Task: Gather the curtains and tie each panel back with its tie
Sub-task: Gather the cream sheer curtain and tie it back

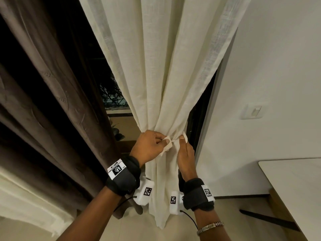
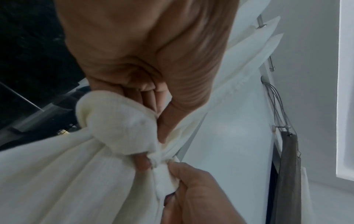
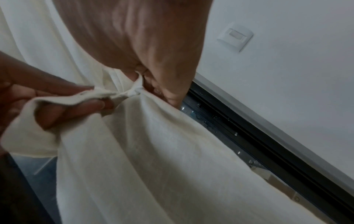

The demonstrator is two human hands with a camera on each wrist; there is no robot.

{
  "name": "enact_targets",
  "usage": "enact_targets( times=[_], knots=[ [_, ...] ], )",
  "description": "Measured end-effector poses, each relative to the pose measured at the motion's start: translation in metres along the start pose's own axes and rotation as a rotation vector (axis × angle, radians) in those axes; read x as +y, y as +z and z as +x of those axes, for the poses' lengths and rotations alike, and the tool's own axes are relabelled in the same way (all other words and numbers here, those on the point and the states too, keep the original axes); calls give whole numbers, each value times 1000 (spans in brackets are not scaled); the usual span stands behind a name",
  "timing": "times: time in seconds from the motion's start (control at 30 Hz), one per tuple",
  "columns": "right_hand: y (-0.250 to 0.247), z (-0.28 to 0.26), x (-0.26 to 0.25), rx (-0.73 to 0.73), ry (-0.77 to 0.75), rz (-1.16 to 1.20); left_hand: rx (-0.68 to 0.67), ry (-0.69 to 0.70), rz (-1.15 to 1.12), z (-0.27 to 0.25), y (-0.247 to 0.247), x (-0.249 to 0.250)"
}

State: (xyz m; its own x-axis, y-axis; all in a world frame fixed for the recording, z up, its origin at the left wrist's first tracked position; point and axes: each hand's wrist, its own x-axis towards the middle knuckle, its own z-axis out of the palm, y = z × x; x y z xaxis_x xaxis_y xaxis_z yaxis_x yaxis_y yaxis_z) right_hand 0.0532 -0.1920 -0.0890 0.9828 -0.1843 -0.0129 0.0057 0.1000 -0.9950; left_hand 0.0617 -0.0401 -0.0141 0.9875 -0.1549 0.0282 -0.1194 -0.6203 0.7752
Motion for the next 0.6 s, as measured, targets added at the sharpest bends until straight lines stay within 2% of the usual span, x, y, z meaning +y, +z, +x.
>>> enact_targets(
  times=[0.1,0.23,0.3,0.47,0.6],
  knots=[
    [1,0,1,40,-2,9,74,-57,-111,0,2,-6],
    [3,-2,-5,78,2,-14,30,-90,-125,0,6,-6],
    [7,-5,-5,58,-6,-39,8,-100,-153,1,8,-6],
    [11,-13,-6,-44,-54,-47,88,-131,-252,4,9,-6],
    [12,-19,-5,-103,-110,-135,92,-157,-300,8,9,-10]
  ],
)
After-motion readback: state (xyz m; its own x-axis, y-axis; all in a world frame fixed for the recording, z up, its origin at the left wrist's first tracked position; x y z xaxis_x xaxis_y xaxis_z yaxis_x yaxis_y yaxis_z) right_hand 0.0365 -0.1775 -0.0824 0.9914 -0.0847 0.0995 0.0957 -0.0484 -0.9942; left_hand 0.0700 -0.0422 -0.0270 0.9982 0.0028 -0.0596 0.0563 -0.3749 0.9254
